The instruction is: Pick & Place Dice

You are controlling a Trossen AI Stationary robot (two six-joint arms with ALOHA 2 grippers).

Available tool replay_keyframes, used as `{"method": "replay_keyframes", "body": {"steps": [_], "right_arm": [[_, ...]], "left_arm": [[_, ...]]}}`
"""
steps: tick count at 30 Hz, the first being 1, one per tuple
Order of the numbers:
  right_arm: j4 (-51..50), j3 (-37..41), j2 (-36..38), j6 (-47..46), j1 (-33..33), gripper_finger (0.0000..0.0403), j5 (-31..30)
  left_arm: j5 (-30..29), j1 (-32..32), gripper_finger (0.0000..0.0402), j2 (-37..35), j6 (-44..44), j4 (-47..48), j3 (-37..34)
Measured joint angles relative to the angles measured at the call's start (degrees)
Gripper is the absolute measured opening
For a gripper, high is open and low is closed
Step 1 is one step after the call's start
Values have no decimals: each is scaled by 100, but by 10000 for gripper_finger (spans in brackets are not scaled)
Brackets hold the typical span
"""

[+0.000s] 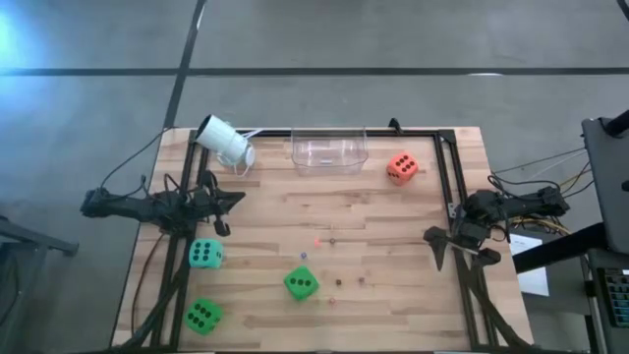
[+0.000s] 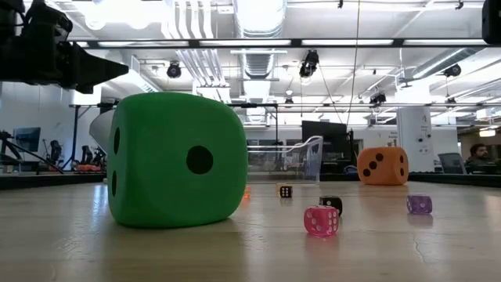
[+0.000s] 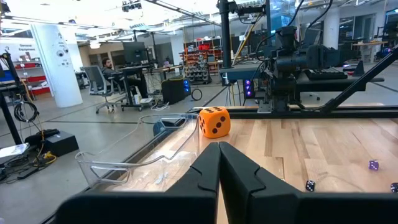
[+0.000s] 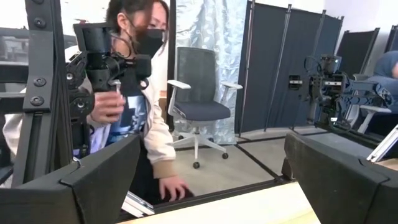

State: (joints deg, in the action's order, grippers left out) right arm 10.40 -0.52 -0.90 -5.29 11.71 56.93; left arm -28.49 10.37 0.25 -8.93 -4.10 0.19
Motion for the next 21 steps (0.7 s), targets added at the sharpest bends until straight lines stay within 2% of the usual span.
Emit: {"method": "replay_keyframes", "body": {"steps": [12, 16, 21], "right_arm": [[193, 0, -1, 183, 0, 400, -5], [705, 1, 1, 168, 2, 400, -7], [1554, 0, 2, -325, 0, 400, -7]], "left_arm": [[-1, 0, 10, -1, 0, 0, 2], [-1, 1, 10, -1, 0, 1, 0], [-1, 0, 10, 0, 0, 1, 1]]}}
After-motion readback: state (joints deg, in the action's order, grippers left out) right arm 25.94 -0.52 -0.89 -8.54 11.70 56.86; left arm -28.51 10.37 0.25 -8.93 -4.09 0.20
